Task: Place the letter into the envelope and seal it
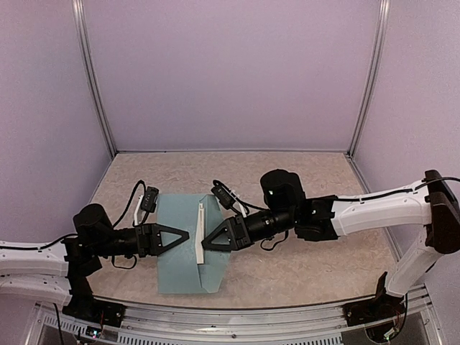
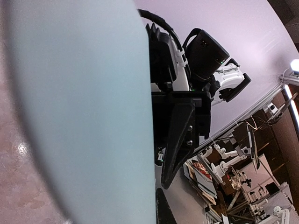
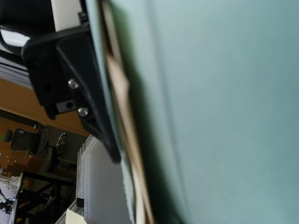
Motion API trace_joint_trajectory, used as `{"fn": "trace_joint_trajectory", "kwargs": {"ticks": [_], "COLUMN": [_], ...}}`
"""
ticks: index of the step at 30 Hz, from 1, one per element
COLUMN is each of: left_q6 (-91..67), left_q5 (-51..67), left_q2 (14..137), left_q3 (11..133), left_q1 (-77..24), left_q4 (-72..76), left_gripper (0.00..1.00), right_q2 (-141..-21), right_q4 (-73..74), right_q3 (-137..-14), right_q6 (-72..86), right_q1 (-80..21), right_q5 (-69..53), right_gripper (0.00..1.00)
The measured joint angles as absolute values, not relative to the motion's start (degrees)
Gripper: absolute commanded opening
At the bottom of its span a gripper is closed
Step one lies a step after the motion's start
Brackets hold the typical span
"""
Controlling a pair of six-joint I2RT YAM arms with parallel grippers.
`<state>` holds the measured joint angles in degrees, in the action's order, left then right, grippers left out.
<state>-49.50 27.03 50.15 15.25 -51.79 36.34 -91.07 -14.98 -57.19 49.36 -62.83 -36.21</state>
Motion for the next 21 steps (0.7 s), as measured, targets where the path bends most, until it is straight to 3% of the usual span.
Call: {"fn": "trace_joint_trajectory", "kwargs": {"ticks": [6, 9, 21], "left_q6": [-49.58, -49.63, -49.71], "left_q5": [27.11, 27.09, 26.96], "left_q2": [50.17, 50.17, 50.94], "left_q3": [15.25, 15.25, 15.25], "left_q1": [-51.79, -51.79, -51.88], "left_q4": [36.4, 36.4, 37.34], "left_gripper": [0.0, 0.0, 0.08], "right_q2": [-91.61, -92.49, -93.49], "right_q4": [-15.99, -17.17, -18.87], "right_q3": [-57.19, -57.28, -57.76], "right_q6": [49.89, 50.22, 50.48], "right_q1": [-62.83, -62.85, -62.85], "right_q5": [-36.23, -36.56, -37.87], "right_gripper": [0.12, 0.0, 0.0]}}
